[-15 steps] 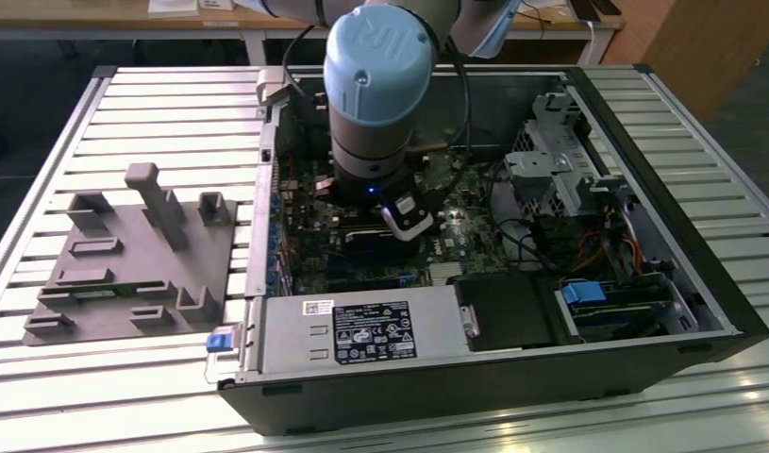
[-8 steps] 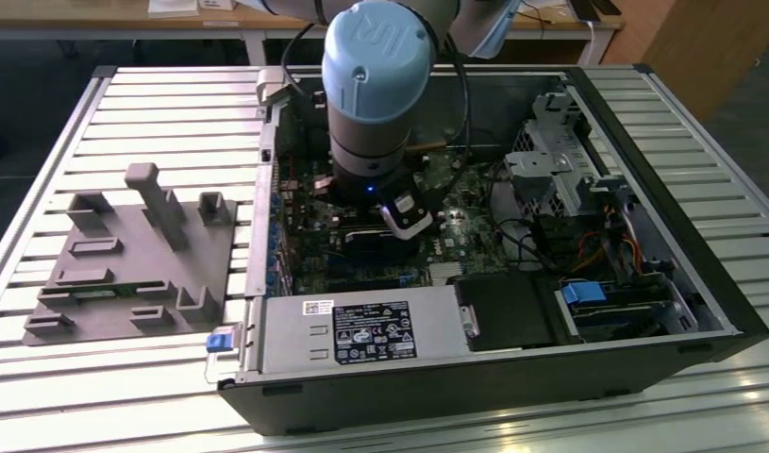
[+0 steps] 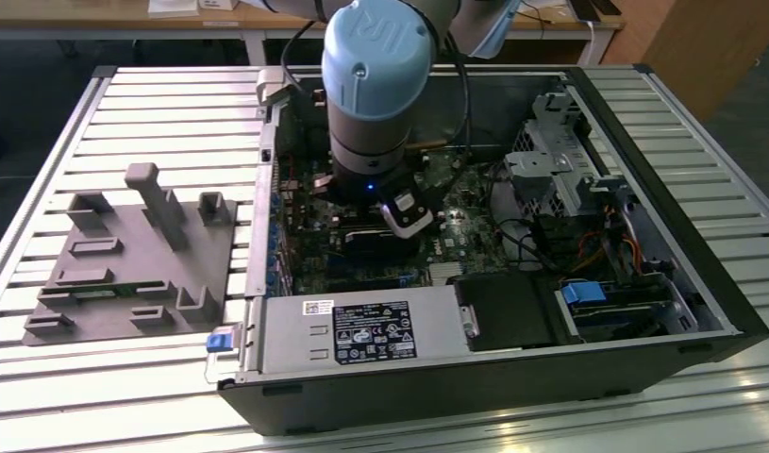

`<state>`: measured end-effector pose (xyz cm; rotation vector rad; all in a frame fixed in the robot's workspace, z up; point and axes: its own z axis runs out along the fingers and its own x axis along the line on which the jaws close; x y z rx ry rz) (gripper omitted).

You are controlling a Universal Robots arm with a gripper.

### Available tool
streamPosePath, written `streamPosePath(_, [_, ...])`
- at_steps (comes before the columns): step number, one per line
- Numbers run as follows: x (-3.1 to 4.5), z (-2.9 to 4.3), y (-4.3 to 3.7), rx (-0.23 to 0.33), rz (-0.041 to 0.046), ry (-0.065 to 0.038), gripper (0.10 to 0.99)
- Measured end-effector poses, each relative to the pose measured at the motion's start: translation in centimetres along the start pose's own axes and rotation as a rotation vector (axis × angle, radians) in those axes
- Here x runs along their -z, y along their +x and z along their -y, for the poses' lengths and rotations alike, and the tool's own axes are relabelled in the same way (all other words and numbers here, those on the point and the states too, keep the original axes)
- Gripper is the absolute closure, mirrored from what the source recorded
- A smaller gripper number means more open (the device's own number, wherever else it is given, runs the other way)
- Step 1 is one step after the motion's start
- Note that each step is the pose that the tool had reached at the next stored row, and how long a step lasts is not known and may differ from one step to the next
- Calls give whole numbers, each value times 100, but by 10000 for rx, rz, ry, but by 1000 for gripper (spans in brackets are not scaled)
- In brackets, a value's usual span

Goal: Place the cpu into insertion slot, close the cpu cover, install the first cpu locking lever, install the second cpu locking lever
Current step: 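Install the second cpu locking lever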

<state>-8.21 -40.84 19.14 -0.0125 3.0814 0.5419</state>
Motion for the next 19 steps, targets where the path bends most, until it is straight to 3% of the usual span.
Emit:
streamPosePath(15, [246,-89,-4,-1,-6,87,980])
streamPosePath(19, [249,-91,-4,0,-5,85,980])
